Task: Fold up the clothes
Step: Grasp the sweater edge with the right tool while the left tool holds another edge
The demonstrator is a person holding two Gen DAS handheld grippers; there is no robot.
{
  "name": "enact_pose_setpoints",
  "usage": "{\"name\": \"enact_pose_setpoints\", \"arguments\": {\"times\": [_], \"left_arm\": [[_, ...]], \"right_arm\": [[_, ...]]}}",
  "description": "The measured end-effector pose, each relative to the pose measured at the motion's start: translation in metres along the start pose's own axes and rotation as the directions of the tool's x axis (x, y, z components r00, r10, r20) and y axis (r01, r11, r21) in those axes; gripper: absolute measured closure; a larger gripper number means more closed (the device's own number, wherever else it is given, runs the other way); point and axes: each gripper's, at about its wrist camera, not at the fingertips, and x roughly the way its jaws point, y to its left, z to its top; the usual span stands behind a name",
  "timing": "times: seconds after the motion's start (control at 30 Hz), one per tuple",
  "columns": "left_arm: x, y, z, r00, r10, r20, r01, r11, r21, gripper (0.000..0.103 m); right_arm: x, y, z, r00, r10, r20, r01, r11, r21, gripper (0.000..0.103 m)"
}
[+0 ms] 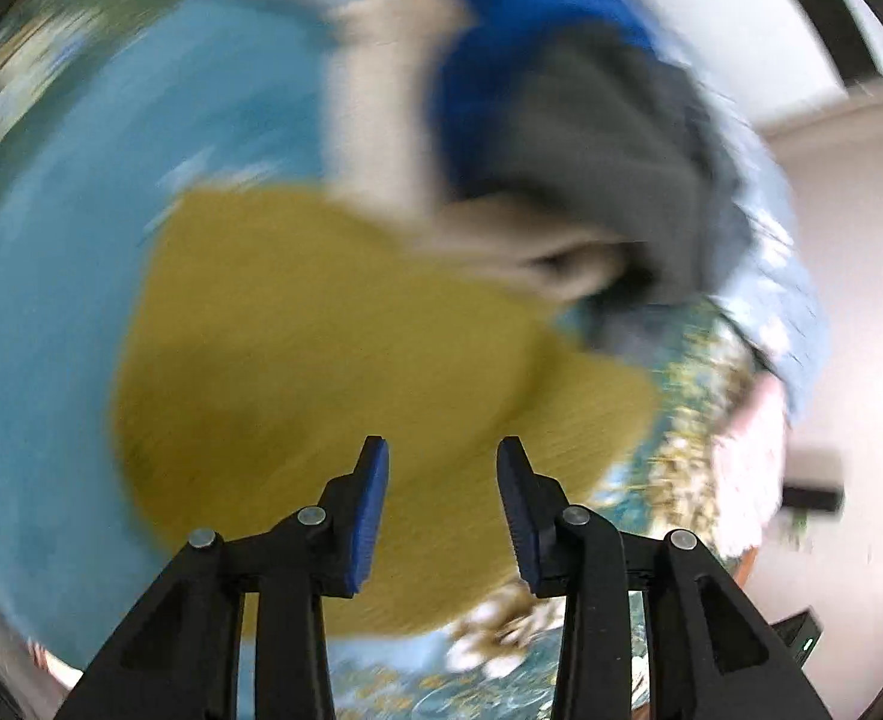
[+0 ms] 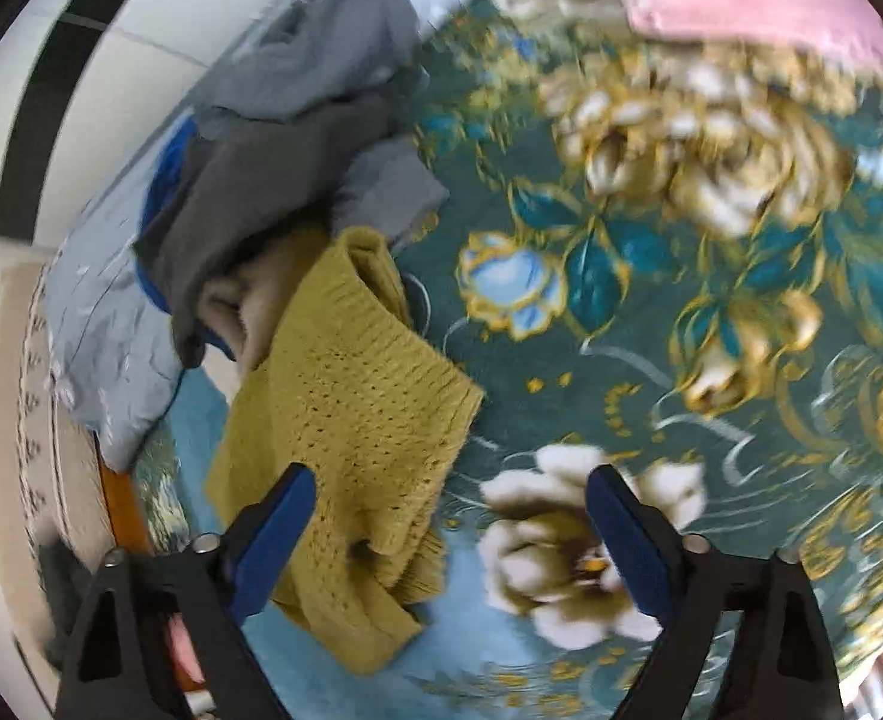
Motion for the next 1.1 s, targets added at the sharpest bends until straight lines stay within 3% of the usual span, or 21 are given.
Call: {"name": "enact_pose_setpoints", "arguments": {"times": [0.07,0.17,0.27,0.43,0.6,0.63,0.77,0.83,1.1], "left_arm": [[0.004,0.042,-0.019,0.999,0.04,-0.022,-0.042,0.993,-0.107,0.065],[0.014,0.09,-0.046,0.998,0.04,-0.05,-0.052,0.963,-0.264,0.065],[0.024,0.123,-0.072,0.999,0.002,-0.04,-0.018,0.915,-0.404,0.065],[0.052,0.148,-0.113,0.996,-0.087,-0.029,0.056,0.828,-0.558,0.065],[0.076,0.151,-0.139,0.981,-0.192,-0.008,0.14,0.742,-0.655,0.059],[0.08,0.15,-0.143,0.978,-0.208,-0.003,0.153,0.729,-0.667,0.059],[0.091,0.144,-0.149,0.968,-0.251,0.013,0.191,0.701,-0.687,0.056],[0.096,0.146,-0.15,0.964,-0.262,0.035,0.209,0.676,-0.707,0.056],[0.109,0.151,-0.143,0.948,-0.298,0.113,0.274,0.576,-0.77,0.056]], "right_arm": [[0.017,-0.004,0.0,1.0,0.006,-0.028,-0.006,1.0,0.028,0.019],[0.04,-0.014,0.0,0.997,0.036,-0.073,-0.031,0.997,0.073,0.025],[0.065,-0.027,0.0,0.991,0.073,-0.113,-0.06,0.991,0.122,0.032],[0.095,-0.04,-0.002,0.983,0.129,-0.134,-0.101,0.976,0.194,0.035],[0.11,-0.037,-0.001,0.981,0.143,-0.134,-0.114,0.972,0.204,0.038],[0.111,-0.036,-0.001,0.98,0.144,-0.137,-0.115,0.973,0.202,0.042],[0.113,-0.031,0.0,0.975,0.163,-0.151,-0.126,0.966,0.224,0.083],[0.11,-0.029,0.0,0.973,0.181,-0.143,-0.144,0.961,0.238,0.089],[0.077,-0.021,0.0,0.969,0.221,-0.108,-0.198,0.961,0.192,0.092]]}}
